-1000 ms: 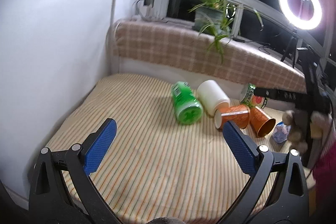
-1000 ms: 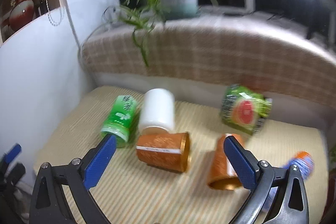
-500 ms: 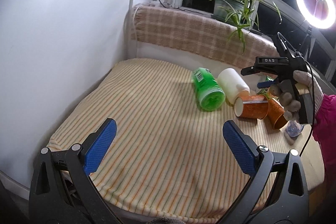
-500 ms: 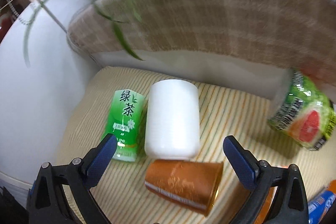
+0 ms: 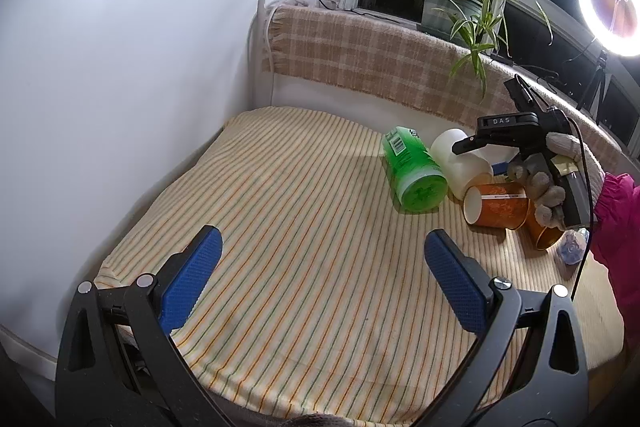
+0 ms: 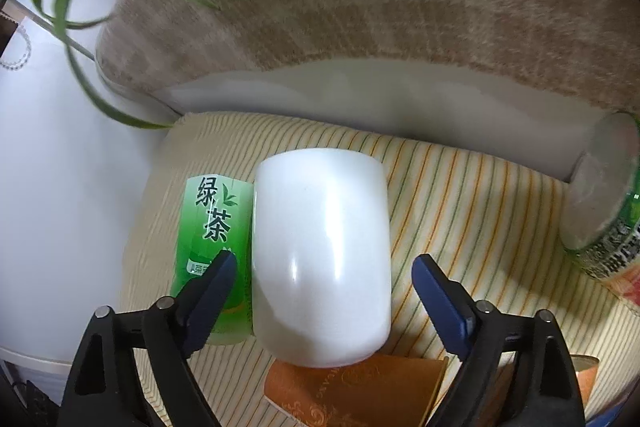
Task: Flip cup upright
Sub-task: 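Close the right gripper around the white cup's body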
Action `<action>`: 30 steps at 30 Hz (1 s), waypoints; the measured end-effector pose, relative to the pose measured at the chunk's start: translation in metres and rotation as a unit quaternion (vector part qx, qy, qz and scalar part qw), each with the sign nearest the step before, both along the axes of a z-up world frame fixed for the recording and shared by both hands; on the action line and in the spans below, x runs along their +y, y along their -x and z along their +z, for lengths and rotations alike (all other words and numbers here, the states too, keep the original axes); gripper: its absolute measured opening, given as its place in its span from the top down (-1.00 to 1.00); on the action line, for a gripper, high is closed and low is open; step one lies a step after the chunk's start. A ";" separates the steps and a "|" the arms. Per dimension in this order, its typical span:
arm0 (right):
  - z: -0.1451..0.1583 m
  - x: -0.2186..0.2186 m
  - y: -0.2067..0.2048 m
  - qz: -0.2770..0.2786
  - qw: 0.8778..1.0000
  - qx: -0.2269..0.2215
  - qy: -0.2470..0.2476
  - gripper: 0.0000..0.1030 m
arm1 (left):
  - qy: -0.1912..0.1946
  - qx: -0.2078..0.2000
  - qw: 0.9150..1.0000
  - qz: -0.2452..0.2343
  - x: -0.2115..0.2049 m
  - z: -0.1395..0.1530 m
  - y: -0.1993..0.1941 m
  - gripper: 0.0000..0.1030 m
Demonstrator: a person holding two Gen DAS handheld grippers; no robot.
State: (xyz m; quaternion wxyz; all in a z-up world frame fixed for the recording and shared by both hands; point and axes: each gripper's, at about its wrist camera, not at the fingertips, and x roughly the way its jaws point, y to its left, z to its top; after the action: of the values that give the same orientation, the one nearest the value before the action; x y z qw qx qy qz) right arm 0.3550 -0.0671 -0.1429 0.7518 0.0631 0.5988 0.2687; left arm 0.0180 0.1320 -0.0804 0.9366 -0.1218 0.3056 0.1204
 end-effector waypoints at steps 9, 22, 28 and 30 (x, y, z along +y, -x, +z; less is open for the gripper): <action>-0.019 0.021 -0.002 0.007 1.000 0.013 -0.003 -0.48 | 0.005 0.004 1.000 0.005 0.003 -0.002 -0.003 -0.99; 0.004 -0.030 0.001 -0.040 0.998 0.004 -0.057 -0.47 | 0.001 0.002 1.000 0.005 0.004 -0.001 0.000 -0.99; 0.022 -0.059 0.002 -0.065 0.994 -0.004 -0.088 -0.47 | -0.002 -0.004 1.000 0.002 0.001 0.004 0.003 -0.99; 0.029 -0.065 0.004 -0.071 0.993 -0.009 -0.094 -0.47 | -0.003 -0.006 1.000 0.000 -0.002 0.005 0.005 -0.99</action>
State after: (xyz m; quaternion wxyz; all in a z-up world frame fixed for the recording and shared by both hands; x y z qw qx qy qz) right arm 0.3509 -0.1324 -0.1140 0.7650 0.1733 0.5582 0.2704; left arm 0.0134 0.1304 -0.0751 0.9389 -0.1197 0.2993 0.1210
